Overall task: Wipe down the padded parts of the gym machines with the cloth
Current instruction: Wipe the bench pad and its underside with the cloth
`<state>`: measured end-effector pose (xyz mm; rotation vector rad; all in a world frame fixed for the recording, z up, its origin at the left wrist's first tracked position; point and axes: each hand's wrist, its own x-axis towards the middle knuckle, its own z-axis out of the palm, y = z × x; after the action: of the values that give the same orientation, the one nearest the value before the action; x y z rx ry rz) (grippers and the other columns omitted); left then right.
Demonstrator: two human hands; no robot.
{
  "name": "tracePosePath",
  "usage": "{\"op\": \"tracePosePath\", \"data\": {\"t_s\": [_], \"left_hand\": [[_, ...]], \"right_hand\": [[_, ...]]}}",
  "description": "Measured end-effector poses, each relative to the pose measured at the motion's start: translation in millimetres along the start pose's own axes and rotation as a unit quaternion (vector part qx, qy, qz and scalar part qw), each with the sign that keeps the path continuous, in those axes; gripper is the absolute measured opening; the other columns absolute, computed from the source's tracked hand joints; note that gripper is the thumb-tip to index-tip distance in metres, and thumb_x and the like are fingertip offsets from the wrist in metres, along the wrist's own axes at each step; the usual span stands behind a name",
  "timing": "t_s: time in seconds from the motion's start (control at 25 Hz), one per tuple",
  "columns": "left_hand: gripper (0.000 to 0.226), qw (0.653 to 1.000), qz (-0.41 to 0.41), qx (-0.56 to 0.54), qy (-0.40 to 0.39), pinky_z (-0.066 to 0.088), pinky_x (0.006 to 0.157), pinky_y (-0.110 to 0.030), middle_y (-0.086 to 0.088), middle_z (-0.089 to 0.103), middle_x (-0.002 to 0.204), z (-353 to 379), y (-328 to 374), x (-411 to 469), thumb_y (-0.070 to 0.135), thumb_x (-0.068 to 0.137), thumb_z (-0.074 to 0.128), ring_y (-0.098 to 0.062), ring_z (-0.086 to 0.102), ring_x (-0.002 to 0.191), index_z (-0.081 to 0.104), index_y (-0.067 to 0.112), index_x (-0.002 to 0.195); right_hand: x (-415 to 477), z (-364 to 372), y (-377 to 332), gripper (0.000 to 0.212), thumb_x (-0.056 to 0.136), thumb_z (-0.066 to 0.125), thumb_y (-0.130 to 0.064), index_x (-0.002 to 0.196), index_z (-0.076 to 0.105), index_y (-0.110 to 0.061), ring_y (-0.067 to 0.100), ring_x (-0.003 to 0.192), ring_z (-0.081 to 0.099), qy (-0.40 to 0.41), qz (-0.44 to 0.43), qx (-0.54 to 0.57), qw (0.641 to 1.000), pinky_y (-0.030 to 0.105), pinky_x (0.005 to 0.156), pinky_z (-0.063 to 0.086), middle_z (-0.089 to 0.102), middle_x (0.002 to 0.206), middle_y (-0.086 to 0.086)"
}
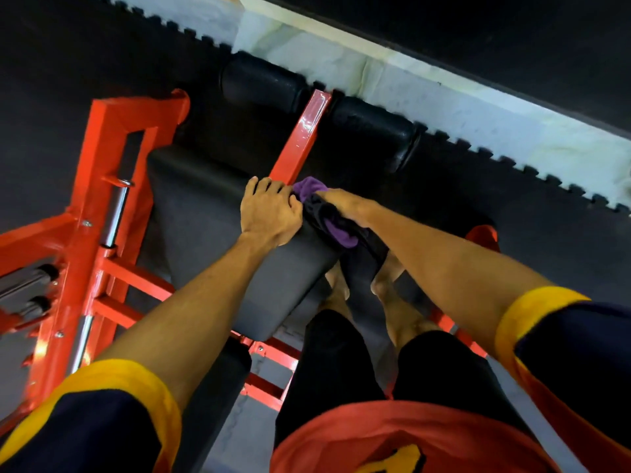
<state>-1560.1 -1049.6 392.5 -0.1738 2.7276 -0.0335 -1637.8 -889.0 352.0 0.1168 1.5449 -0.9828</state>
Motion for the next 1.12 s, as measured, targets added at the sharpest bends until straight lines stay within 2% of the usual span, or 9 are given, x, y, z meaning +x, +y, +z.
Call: {"op": "tracePosePath", "data": {"t_s": [0.24, 0.32, 0.4, 0.48, 0.56, 0.64, 0.72, 1.0, 1.12], "left_hand": [[0.052, 1.000, -0.002, -0.008, 0.008, 0.034, 0.114, -0.049, -0.013, 0.072, 0.111, -1.7, 1.2, -1.0, 0.034, 0.093, 0.030, -0.033, 0.060, 0.112, 0.073, 0.006, 0.104], [0.052, 1.000, -0.002, -0.007, 0.006, 0.034, 0.113, -0.049, -0.014, 0.072, 0.111, -2.1, 0.4, -1.1, 0.034, 0.093, 0.029, -0.033, 0.060, 0.112, 0.073, 0.005, 0.101], [0.051, 1.000, -0.004, -0.011, 0.004, 0.034, 0.112, -0.049, -0.012, 0.072, 0.111, -5.0, 4.0, -2.4, 0.034, 0.094, 0.029, -0.033, 0.060, 0.111, 0.073, 0.007, 0.100], [0.053, 1.000, -0.006, -0.011, -0.013, 0.035, 0.111, -0.047, -0.011, 0.073, 0.111, -4.7, 4.2, -1.9, 0.035, 0.093, 0.028, -0.031, 0.060, 0.111, 0.073, 0.008, 0.102], [0.061, 0.999, -0.017, -0.010, -0.045, 0.034, 0.110, -0.044, -0.010, 0.074, 0.110, -3.4, 5.0, 1.2, 0.038, 0.091, 0.022, -0.029, 0.062, 0.110, 0.074, 0.009, 0.102], [0.057, 0.996, -0.036, -0.015, -0.076, 0.033, 0.108, -0.042, -0.010, 0.074, 0.107, -9.0, 10.3, 25.5, 0.035, 0.091, 0.023, -0.028, 0.064, 0.107, 0.074, 0.010, 0.098], [0.038, 0.992, -0.060, -0.029, -0.107, 0.034, 0.107, -0.040, -0.010, 0.075, 0.105, -12.4, 15.4, 39.0, 0.027, 0.094, 0.039, -0.029, 0.066, 0.105, 0.074, 0.012, 0.098], [0.028, 0.959, -0.190, -0.175, -0.120, 0.043, 0.099, -0.042, -0.017, 0.070, 0.117, -18.6, 36.1, 67.7, 0.024, 0.097, 0.049, -0.038, 0.063, 0.110, 0.068, 0.006, 0.108], [0.030, 0.878, -0.266, -0.361, -0.170, 0.044, 0.099, -0.039, -0.011, 0.064, 0.131, -14.2, 56.8, 92.5, 0.024, 0.102, 0.047, -0.034, 0.058, 0.121, 0.065, 0.013, 0.122]], "right_hand": [[-47.7, 26.1, 12.5, 0.059, 0.094, 0.037, -0.062, 0.149, 0.042, -0.040, 0.029, 0.141, 0.045, 0.100, -0.099, -0.225, 0.964, 0.052, 0.120, 0.026, 0.047, 0.155, -0.001], [-55.2, 20.8, -10.3, 0.047, 0.106, 0.038, -0.044, 0.151, 0.043, -0.033, 0.026, 0.144, 0.041, 0.071, -0.098, -0.226, 0.967, 0.027, 0.115, 0.021, 0.046, 0.156, 0.000], [-49.7, 5.4, -31.9, 0.041, 0.110, 0.040, -0.030, 0.150, 0.045, -0.025, 0.017, 0.140, 0.042, 0.011, -0.056, -0.153, 0.987, -0.008, 0.083, 0.021, 0.049, 0.153, 0.000], [-39.7, -4.5, -38.6, 0.041, 0.110, 0.042, -0.021, 0.151, 0.044, -0.016, 0.013, 0.135, 0.044, -0.033, -0.047, -0.103, 0.993, -0.013, 0.058, 0.015, 0.052, 0.147, 0.003], [-25.8, -10.4, -34.8, 0.042, 0.110, 0.044, -0.019, 0.151, 0.044, -0.012, 0.013, 0.136, 0.044, -0.057, -0.048, -0.120, 0.990, -0.014, 0.064, 0.016, 0.053, 0.143, 0.004], [-9.6, -19.8, -29.6, 0.043, 0.108, 0.045, -0.033, 0.149, 0.048, -0.021, 0.014, 0.136, 0.047, -0.038, -0.052, -0.174, 0.983, -0.007, 0.092, 0.019, 0.057, 0.140, -0.003], [0.0, -30.3, -15.9, 0.051, 0.100, 0.041, -0.053, 0.144, 0.050, -0.030, 0.023, 0.137, 0.050, 0.021, -0.039, -0.243, 0.969, 0.028, 0.121, 0.018, 0.058, 0.143, -0.002], [-22.7, -94.1, -19.4, 0.061, 0.097, 0.059, -0.043, 0.153, 0.040, -0.028, 0.036, 0.127, 0.053, 0.201, -0.191, -0.416, 0.866, 0.051, 0.099, 0.050, 0.049, 0.151, 0.004], [-11.8, -126.0, -23.5, 0.061, 0.098, 0.057, -0.044, 0.155, 0.040, -0.028, 0.038, 0.133, 0.051, 0.227, -0.205, -0.467, 0.830, 0.053, 0.101, 0.049, 0.048, 0.153, 0.007]]}}
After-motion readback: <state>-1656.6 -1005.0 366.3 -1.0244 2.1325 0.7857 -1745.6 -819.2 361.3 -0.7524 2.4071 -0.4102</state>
